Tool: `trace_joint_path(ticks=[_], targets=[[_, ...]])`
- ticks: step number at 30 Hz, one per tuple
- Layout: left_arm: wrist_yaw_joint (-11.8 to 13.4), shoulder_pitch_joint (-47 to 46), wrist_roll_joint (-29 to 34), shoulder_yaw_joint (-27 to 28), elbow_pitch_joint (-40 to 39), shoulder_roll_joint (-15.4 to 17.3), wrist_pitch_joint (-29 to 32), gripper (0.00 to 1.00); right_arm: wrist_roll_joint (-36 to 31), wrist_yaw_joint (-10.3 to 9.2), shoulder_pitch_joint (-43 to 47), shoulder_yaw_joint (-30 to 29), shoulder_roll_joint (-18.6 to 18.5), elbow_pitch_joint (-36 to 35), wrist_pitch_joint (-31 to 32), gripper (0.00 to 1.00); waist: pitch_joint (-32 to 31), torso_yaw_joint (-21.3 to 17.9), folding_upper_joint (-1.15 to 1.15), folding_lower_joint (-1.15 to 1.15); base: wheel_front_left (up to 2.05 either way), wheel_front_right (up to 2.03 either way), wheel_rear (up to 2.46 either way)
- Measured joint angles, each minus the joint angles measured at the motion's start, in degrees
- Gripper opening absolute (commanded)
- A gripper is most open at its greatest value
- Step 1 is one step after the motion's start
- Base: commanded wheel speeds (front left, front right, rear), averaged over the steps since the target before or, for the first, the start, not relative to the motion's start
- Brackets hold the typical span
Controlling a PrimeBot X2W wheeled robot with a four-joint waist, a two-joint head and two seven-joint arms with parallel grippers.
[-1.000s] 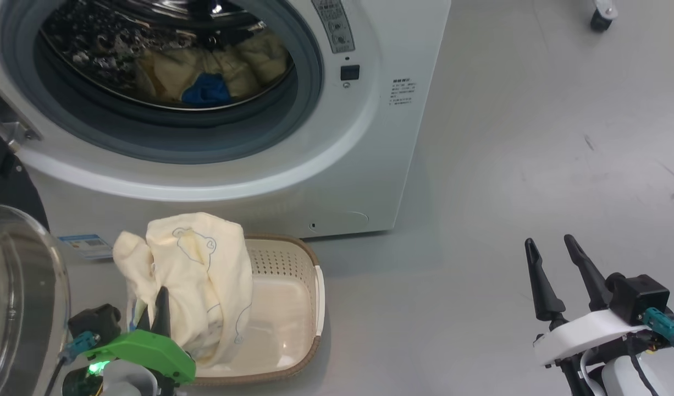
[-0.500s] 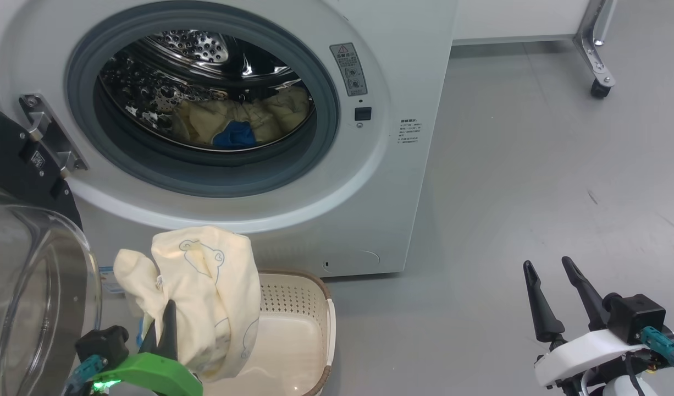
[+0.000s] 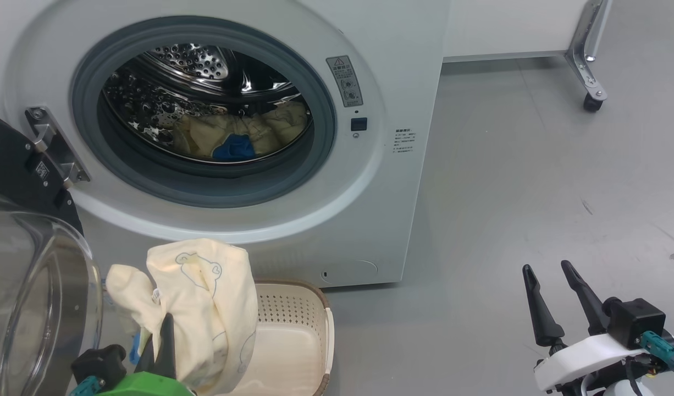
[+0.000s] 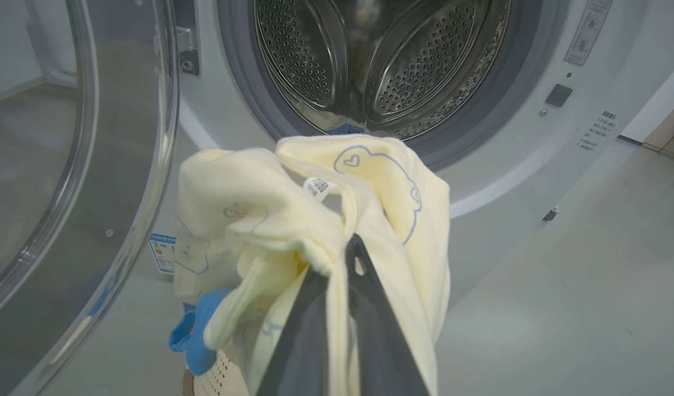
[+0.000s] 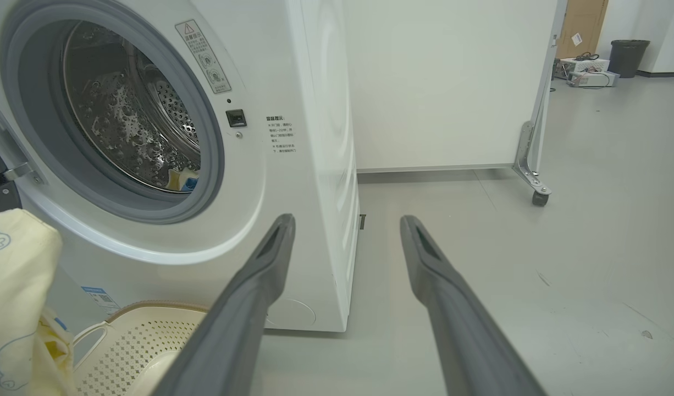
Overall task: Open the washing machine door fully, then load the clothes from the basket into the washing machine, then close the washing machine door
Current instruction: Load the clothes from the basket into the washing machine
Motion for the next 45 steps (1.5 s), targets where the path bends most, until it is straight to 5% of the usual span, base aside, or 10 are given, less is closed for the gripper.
trace_joint_path(ticks=[45], targets=[[1.0,-1.6,3.6,3.7,-8.3,0.5,0.0,0.0,0.3,0.0,-1.2,2.7,0.7,-1.2,0.0,1.0,5.7,-6.0,0.0,0.0,0.0,0.0,0.0]])
